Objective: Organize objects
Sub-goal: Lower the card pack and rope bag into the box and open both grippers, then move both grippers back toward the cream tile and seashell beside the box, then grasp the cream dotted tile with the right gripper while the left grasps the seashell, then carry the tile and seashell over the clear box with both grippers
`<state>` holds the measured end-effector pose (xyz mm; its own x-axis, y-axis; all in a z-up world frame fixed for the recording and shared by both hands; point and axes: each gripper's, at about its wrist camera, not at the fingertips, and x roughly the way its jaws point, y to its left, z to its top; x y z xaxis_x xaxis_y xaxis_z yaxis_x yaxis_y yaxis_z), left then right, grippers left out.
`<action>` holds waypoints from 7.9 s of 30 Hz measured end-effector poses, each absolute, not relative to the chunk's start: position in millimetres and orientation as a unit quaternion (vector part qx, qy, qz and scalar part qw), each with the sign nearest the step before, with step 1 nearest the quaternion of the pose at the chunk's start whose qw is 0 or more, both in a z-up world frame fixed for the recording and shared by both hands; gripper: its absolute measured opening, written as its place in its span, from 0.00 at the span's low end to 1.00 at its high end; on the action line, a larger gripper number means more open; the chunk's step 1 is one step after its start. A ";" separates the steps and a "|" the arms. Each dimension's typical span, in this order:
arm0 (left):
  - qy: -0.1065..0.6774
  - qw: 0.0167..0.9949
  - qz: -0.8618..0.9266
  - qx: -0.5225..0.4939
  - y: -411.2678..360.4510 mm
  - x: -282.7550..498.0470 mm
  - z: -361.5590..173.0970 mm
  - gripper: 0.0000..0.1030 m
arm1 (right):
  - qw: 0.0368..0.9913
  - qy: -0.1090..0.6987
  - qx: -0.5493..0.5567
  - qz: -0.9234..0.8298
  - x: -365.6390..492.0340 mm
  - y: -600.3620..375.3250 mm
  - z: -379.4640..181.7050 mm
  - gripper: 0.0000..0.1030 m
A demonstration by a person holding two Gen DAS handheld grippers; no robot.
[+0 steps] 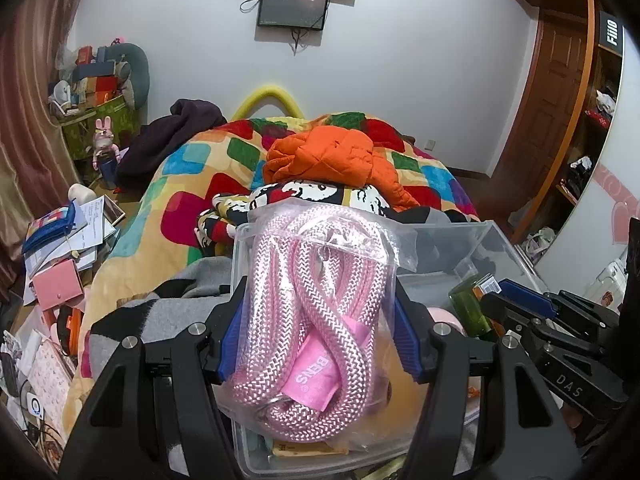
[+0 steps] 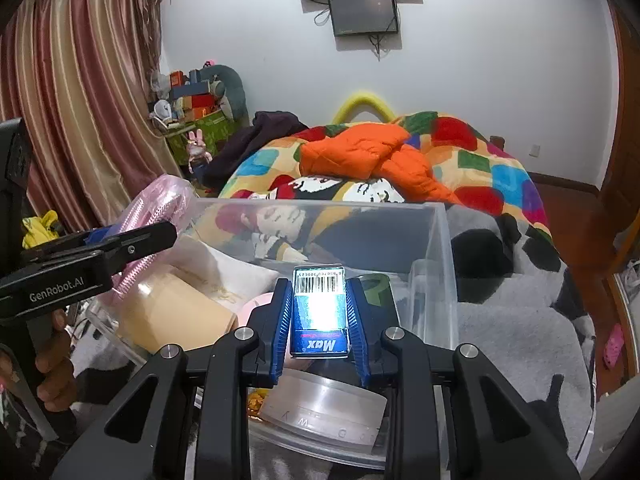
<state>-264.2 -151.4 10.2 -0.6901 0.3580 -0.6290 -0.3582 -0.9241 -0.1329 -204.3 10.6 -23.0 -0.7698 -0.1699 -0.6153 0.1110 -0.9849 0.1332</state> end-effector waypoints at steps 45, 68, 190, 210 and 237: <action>0.086 0.178 0.945 -0.260 -137.1 -201.8 36.7 0.93 | 0.072 -0.007 0.291 -0.954 -158.1 -12.5 12.7 0.63; 0.068 0.176 0.940 -0.285 -186.5 -159.4 32.3 0.93 | 0.097 -0.021 0.294 -0.951 -107.0 -35.2 4.0 0.68; 0.059 0.268 0.898 -0.343 -132.0 -145.0 1.6 0.21 | 0.120 -0.091 0.334 -0.930 -102.9 -5.2 -33.5 0.31; 0.031 0.269 0.925 -0.268 -128.5 -159.0 57.7 0.21 | 0.102 -0.053 0.287 -0.951 -124.0 -2.5 11.4 0.31; 0.045 0.239 0.912 -0.331 -96.4 -231.2 14.9 0.21 | 0.065 -0.070 0.317 -0.944 -172.8 31.0 -12.2 0.31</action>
<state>-231.2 -96.4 14.9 -0.6667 0.4056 -0.6254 -0.4657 -0.8817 -0.0754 -172.8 31.0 -12.2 -0.7906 -0.1677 -0.5889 0.0788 -0.9816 0.1739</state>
